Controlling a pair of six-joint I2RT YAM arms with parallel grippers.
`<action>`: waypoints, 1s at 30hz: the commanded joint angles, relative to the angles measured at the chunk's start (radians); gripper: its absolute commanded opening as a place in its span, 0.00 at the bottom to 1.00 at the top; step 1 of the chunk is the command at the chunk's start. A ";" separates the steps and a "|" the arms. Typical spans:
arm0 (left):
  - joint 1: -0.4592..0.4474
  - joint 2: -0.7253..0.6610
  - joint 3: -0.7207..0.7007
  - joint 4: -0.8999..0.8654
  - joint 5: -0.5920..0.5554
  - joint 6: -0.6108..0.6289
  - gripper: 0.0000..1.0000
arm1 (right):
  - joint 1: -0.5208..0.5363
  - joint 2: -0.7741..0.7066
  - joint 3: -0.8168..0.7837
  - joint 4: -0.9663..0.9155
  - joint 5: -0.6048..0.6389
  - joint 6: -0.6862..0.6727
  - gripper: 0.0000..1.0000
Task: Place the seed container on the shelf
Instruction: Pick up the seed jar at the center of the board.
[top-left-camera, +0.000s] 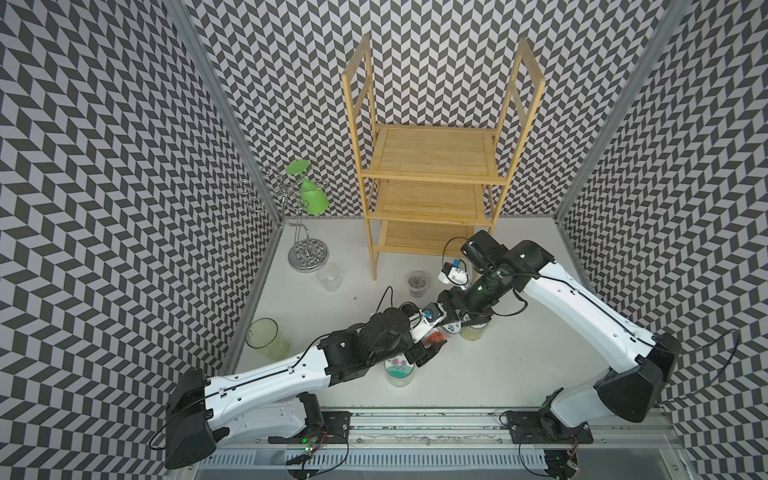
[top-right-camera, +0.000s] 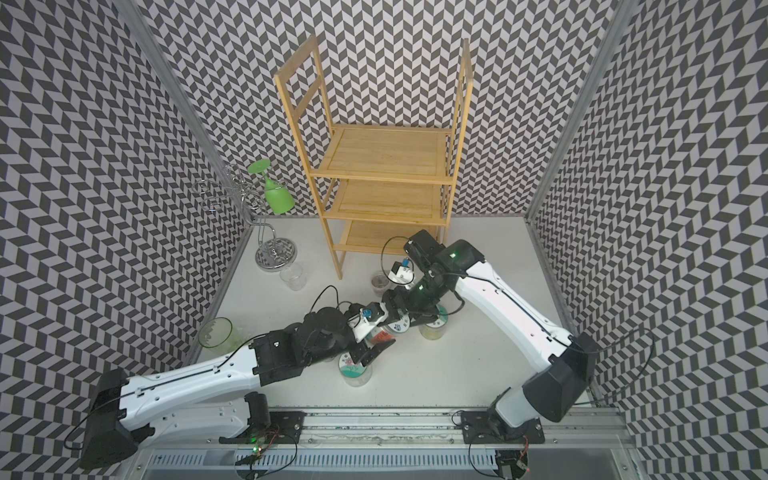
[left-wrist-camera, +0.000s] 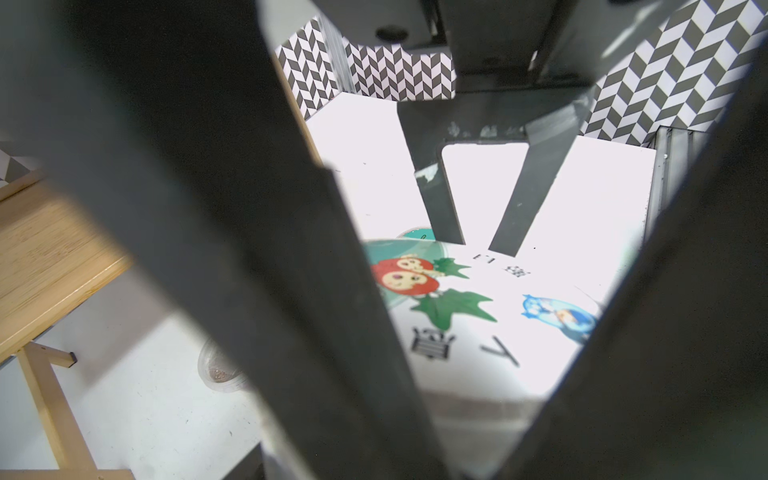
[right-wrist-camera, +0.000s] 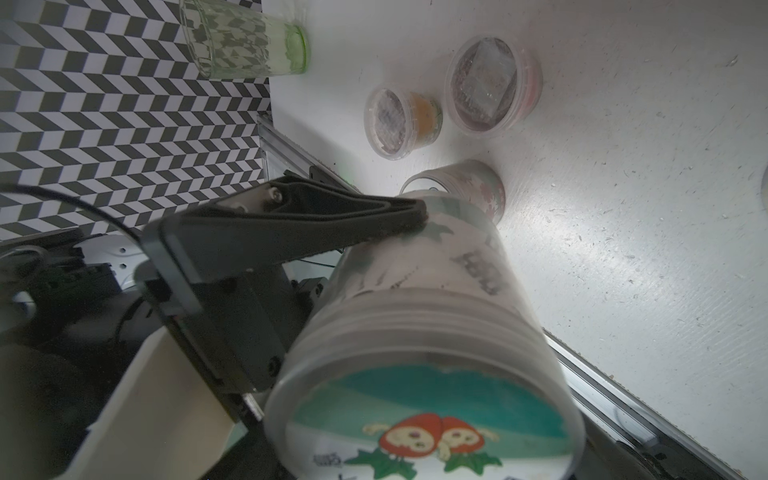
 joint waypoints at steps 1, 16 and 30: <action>0.000 -0.017 0.023 0.015 0.011 0.026 0.80 | 0.034 -0.032 -0.007 0.028 -0.063 0.014 0.83; 0.000 -0.055 0.007 0.001 0.026 0.003 0.66 | 0.028 -0.032 0.016 0.028 -0.053 0.032 0.98; -0.001 -0.106 -0.023 -0.026 -0.023 0.005 0.62 | -0.047 -0.039 0.062 0.028 -0.064 0.037 1.00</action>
